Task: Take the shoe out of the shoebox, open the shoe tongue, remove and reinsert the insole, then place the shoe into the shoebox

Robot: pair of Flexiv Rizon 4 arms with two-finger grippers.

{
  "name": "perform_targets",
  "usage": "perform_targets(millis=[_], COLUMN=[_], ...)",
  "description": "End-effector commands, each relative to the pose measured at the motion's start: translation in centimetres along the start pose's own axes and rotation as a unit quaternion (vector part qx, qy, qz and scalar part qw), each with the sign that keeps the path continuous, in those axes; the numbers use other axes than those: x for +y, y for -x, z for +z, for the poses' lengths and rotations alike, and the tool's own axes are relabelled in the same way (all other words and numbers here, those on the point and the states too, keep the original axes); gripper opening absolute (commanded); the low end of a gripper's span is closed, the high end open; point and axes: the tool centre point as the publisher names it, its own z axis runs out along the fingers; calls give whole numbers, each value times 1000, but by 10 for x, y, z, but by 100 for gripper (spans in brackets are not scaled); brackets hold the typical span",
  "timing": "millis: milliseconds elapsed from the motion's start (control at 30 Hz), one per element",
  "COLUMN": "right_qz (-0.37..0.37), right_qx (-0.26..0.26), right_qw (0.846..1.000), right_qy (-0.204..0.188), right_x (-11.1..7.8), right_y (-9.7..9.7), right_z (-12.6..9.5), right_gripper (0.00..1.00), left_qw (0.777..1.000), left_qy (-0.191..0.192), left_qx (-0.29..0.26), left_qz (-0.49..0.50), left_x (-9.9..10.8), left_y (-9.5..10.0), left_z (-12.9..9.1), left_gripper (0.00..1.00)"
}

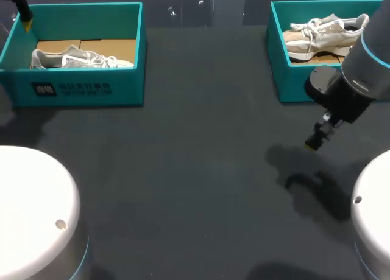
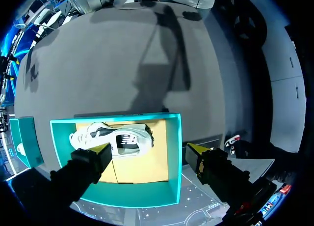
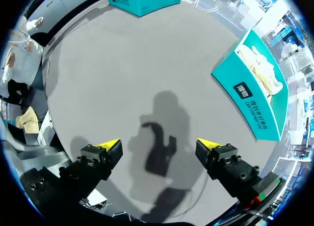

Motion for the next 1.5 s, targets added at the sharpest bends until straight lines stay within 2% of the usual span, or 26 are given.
perform_targets(millis=[33,100,500,600,733,833,967,1033,1067,1133,1200,1267,1500], right_qz=[21,11,11,79,112,134,190,219,226,245,261,288,288], right_qx=[-28,-32,-32,-44,-57,-63,-80,-70,-77,-62,-57,-51,-51], right_qw=[997,998,998,994,990,986,971,967,963,960,956,950,950], right_qy=[-64,-51,-51,-54,-64,-83,-124,-112,-128,-116,-123,-106,-106], right_x=[12,14,14,25,55,67,72,73,76,80,85,87,87], right_y=[1,5,5,16,32,50,73,81,83,90,97,104,104], right_z=[-11,-16,-16,-16,-10,-8,-17,-23,-25,-26,-28,-31,-31], right_gripper=[100,100,100,100,100,100,100,100,100,100,100,100,100], left_qw=[1000,1000,1000,1000,1000,1000,1000,1000,1000,1000,1000,1000,1000], left_qy=[1,1,1,1,1,1,1,1,1,1,1,1,1], left_qx=[1,1,1,1,1,1,1,1,1,1,1,1,1], left_qz=[0,0,0,0,0,0,0,0,0,0,0,0,0], left_x=[0,0,0,0,0,0,0,0,0,0,0,0,0], left_y=[0,0,0,0,0,0,0,0,0,0,0,0,0], left_z=[0,0,0,0,0,0,0,0,0,0,0,0,0], left_gripper=[100,100,100,100,100,100,100,100,100,100,100,100,100])
